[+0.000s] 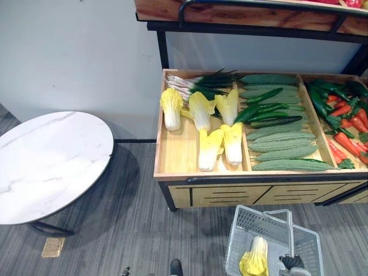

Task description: Pick vegetable in the basket

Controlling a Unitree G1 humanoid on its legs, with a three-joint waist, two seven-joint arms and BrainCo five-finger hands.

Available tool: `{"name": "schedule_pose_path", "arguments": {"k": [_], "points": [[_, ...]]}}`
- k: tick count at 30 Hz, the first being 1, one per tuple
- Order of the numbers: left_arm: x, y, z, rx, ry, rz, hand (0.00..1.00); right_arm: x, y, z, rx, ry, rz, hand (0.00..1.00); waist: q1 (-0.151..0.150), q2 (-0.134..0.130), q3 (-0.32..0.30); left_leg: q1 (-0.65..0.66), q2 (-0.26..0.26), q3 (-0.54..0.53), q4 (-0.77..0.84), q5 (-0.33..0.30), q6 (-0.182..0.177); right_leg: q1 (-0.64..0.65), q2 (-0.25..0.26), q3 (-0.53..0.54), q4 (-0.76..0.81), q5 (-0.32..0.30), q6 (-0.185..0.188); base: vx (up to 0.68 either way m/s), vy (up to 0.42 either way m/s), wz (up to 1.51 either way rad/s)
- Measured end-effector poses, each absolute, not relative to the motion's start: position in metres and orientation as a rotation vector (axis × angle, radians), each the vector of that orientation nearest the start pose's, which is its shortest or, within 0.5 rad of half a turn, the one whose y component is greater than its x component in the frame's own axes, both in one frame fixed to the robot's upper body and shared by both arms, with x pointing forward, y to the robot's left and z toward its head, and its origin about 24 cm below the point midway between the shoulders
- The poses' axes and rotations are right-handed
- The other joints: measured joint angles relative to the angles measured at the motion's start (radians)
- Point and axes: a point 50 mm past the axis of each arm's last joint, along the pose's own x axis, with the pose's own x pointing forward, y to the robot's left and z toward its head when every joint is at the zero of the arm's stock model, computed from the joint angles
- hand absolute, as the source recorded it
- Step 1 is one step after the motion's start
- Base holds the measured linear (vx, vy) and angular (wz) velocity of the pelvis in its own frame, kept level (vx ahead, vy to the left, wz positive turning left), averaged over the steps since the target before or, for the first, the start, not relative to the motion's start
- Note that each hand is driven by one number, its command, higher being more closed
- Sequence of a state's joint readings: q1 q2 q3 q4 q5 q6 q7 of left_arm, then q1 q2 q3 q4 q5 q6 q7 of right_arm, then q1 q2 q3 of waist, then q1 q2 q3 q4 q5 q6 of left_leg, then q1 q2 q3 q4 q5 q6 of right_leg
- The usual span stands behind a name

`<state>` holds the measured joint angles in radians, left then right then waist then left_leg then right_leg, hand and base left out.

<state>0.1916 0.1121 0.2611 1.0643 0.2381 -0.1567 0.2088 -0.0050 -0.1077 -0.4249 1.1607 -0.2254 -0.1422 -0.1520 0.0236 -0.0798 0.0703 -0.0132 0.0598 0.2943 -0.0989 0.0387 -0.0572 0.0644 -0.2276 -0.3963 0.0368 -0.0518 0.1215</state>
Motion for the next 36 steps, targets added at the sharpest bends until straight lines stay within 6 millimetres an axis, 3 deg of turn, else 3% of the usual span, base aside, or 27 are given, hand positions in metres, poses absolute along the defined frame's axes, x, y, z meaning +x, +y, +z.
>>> {"name": "schedule_pose_path", "arguments": {"k": [3, 4, 5, 6, 8, 9, 10, 11, 12, 13, 15, 17, 19, 22, 24, 25, 27, 28, 29, 30, 31, 32, 33, 34, 36], "points": [[0.062, 0.232, -0.157, 0.305, 1.068, 0.309, 0.00, 0.114, -0.241, -0.148, -0.119, 0.970, -0.457, 1.00, -0.009, 0.008, 0.031, 0.013, 0.025, 0.046, 0.051, -0.028, 0.009, -0.077, -0.011, 0.071, 0.147, 0.003, -0.005, 0.07, 0.053, -0.59], [0.070, 0.235, -0.155, 0.324, 1.049, 0.298, 0.00, 0.122, -0.237, -0.145, -0.096, 0.930, -0.460, 1.00, -0.008, 0.013, 0.063, 0.006, 0.052, 0.090, 0.124, -0.072, 0.015, -0.124, -0.005, 0.133, 0.225, 0.024, -0.032, 0.00, 0.067, -0.78], [0.072, 0.237, -0.154, 0.329, 1.045, 0.300, 0.00, 0.123, -0.234, -0.145, -0.089, 0.926, -0.456, 1.00, -0.007, 0.015, 0.066, 0.006, 0.064, 0.113, 0.139, -0.085, 0.014, -0.141, 0.002, 0.157, 0.238, 0.043, -0.030, -0.02, 0.090, -1.26], [0.074, 0.242, -0.153, 0.342, 1.041, 0.307, 0.00, 0.126, -0.226, -0.146, -0.077, 0.916, -0.437, 1.00, -0.007, 0.010, 0.070, 0.018, 0.080, 0.171, 0.145, -0.096, 0.017, -0.168, 0.018, 0.193, 0.237, 0.086, -0.025, 0.00, 0.094, -1.36], [0.082, 0.247, -0.150, 0.346, 1.022, 0.324, 0.00, 0.129, -0.214, -0.145, -0.065, 0.894, -0.405, 1.00, -0.023, 0.000, 0.089, 0.038, 0.093, 0.274, 0.149, -0.108, 0.033, -0.186, 0.029, 0.164, 0.167, 0.186, -0.035, -0.02, 0.123, -1.37], [0.085, 0.246, -0.150, 0.339, 1.017, 0.327, 0.00, 0.130, -0.214, -0.145, -0.069, 0.885, -0.398, 1.00, -0.024, 0.011, 0.094, 0.042, 0.105, 0.311, 0.147, -0.110, 0.040, -0.185, 0.039, 0.142, 0.118, 0.230, -0.053, -0.06, 0.092, -1.47], [0.087, 0.240, -0.150, 0.323, 1.008, 0.324, 0.00, 0.136, -0.215, -0.142, -0.081, 0.866, -0.385, 1.00, -0.019, 0.029, 0.101, 0.058, 0.116, 0.398, 0.129, -0.115, 0.056, -0.175, 0.031, 0.025, 0.120, 0.226, -0.081, -0.08, 0.105, -1.78], [0.089, 0.241, -0.149, 0.325, 0.998, 0.324, 0.00, 0.138, -0.216, -0.141, -0.089, 0.856, -0.380, 1.00, -0.021, 0.026, 0.102, 0.083, 0.103, 0.476, 0.115, -0.118, 0.062, -0.177, -0.022, -0.117, 0.264, 0.128, -0.099, -0.09, 0.107, -1.95], [0.090, 0.241, -0.149, 0.325, 0.996, 0.324, 0.00, 0.139, -0.216, -0.141, -0.092, 0.858, -0.376, 1.00, -0.018, 0.027, 0.102, 0.098, 0.099, 0.527, 0.115, -0.121, 0.067, -0.157, -0.052, -0.189, 0.334, 0.071, -0.103, -0.07, 0.092, -1.49], [0.090, 0.242, -0.149, 0.327, 0.994, 0.325, 0.00, 0.138, -0.215, -0.141, -0.092, 0.864, -0.373, 1.00, -0.018, 0.029, 0.102, 0.105, 0.099, 0.559, 0.114, -0.121, 0.067, -0.139, -0.065, -0.222, 0.369, 0.049, -0.109, -0.05, 0.019, -1.41], [0.090, 0.245, -0.148, 0.332, 0.994, 0.332, 0.00, 0.136, -0.211, -0.144, -0.099, 0.888, -0.348, 1.00, -0.019, 0.031, 0.099, 0.111, 0.100, 0.687, 0.120, -0.126, 0.073, -0.087, -0.097, -0.279, 0.453, -0.010, -0.085, -0.03, -0.049, -1.54], [0.090, 0.246, -0.148, 0.291, 0.995, 0.369, 0.00, 0.140, -0.209, -0.146, -0.104, 0.910, -0.324, 1.00, -0.015, 0.029, 0.098, 0.102, 0.108, 0.787, 0.135, -0.126, 0.073, -0.065, -0.102, -0.289, 0.413, -0.024, -0.065, -0.04, -0.143, -1.74], [0.090, 0.244, -0.149, 0.267, 1.002, 0.385, 0.00, 0.144, -0.208, -0.145, -0.106, 0.909, -0.304, 1.00, -0.014, 0.023, 0.094, 0.095, 0.122, 0.883, 0.157, -0.126, 0.070, -0.061, -0.077, -0.292, 0.277, -0.043, -0.029, -0.04, -0.246, -1.73], [0.096, 0.230, -0.152, 0.190, 0.994, 0.398, 0.00, 0.141, -0.220, -0.144, -0.131, 0.925, -0.327, 1.00, -0.019, 0.053, 0.083, 0.085, 0.153, 0.993, 0.198, -0.114, 0.046, -0.058, 0.015, -0.248, 0.059, -0.038, -0.008, -0.05, -0.354, -1.26], [0.098, 0.210, -0.156, 0.129, 1.008, 0.382, 0.00, 0.126, -0.233, -0.146, -0.139, 0.957, -0.378, 1.00, -0.043, 0.095, 0.064, 0.095, 0.173, 1.018, 0.181, -0.074, 0.025, -0.040, 0.073, -0.221, -0.026, -0.004, -0.028, -0.06, -0.289, -0.56], [0.098, 0.206, -0.157, 0.122, 1.009, 0.378, 0.00, 0.122, -0.235, -0.147, -0.133, 0.965, -0.398, 1.00, -0.047, 0.090, 0.066, 0.105, 0.182, 1.016, 0.187, -0.070, 0.022, -0.036, 0.081, -0.214, -0.027, -0.004, -0.028, -0.01, -0.200, -0.42], [0.097, 0.202, -0.158, 0.110, 1.014, 0.374, 0.00, 0.115, -0.239, -0.148, -0.138, 0.979, -0.426, 1.00, -0.049, 0.103, 0.046, 0.116, 0.244, 1.008, 0.282, -0.068, 0.023, -0.035, 0.098, -0.189, -0.020, -0.012, -0.041, -0.01, -0.158, -0.44], [0.098, 0.202, -0.157, 0.109, 1.010, 0.376, 0.00, 0.113, -0.239, -0.148, -0.144, 0.981, -0.423, 1.00, -0.049, 0.095, 0.047, 0.118, 0.281, 1.004, 0.352, -0.068, 0.022, -0.038, 0.102, -0.173, -0.015, -0.016, -0.047, -0.06, -0.134, -0.71], [0.099, 0.203, -0.156, 0.094, 0.999, 0.397, 0.00, 0.114, -0.240, -0.148, -0.166, 0.978, -0.404, 1.00, -0.043, 0.088, 0.050, 0.114, 0.359, 0.939, 0.501, -0.062, 0.031, -0.040, 0.112, -0.123, -0.008, -0.025, -0.062, -0.08, -0.110, -0.82], [0.099, 0.203, -0.156, 0.086, 0.998, 0.406, 0.00, 0.114, -0.239, -0.148, -0.172, 0.977, -0.394, 1.00, -0.040, 0.088, 0.050, 0.102, 0.381, 0.878, 0.550, -0.057, 0.038, -0.041, 0.116, -0.095, -0.006, -0.028, -0.067, -0.08, -0.026, -1.24], [0.101, 0.199, -0.156, 0.075, 0.993, 0.400, 0.00, 0.119, -0.242, -0.145, -0.185, 0.959, -0.389, 1.00, -0.030, 0.078, 0.057, 0.042, 0.348, 0.640, 0.567, -0.111, -0.003, -0.045, 0.107, -0.025, -0.001, -0.033, -0.075, -0.04, 0.009, -1.00], [0.101, 0.197, -0.156, 0.069, 0.991, 0.398, 0.00, 0.120, -0.244, -0.144, -0.191, 0.955, -0.389, 1.00, -0.029, 0.080, 0.058, 0.020, 0.299, 0.521, 0.537, -0.144, -0.016, -0.046, 0.097, -0.001, 0.000, -0.033, -0.075, -0.05, 0.077, -1.45], [0.102, 0.196, -0.156, 0.051, 0.981, 0.409, 0.00, 0.119, -0.246, -0.144, -0.203, 0.962, -0.383, 1.00, -0.014, 0.079, 0.059, -0.001, 0.175, 0.268, 0.442, -0.189, -0.035, -0.058, 0.076, 0.071, 0.016, -0.032, -0.074, -0.02, 0.118, -1.34], [0.102, 0.198, -0.155, 0.055, 0.973, 0.415, 0.00, 0.119, -0.244, -0.145, -0.203, 0.966, -0.372, 1.00, -0.003, 0.079, 0.059, -0.002, 0.116, 0.151, 0.373, -0.201, -0.041, -0.064, 0.072, 0.114, 0.024, -0.032, -0.073, -0.02, 0.153, -1.39], [0.102, 0.201, -0.154, 0.069, 0.965, 0.410, 0.00, 0.115, -0.241, -0.147, -0.199, 0.981, -0.365, 1.00, 0.005, 0.083, 0.059, -0.012, 0.065, -0.048, 0.265, -0.200, -0.047, -0.072, 0.080, 0.172, 0.024, -0.029, -0.065, 0.00, 0.160, -0.99]]}}
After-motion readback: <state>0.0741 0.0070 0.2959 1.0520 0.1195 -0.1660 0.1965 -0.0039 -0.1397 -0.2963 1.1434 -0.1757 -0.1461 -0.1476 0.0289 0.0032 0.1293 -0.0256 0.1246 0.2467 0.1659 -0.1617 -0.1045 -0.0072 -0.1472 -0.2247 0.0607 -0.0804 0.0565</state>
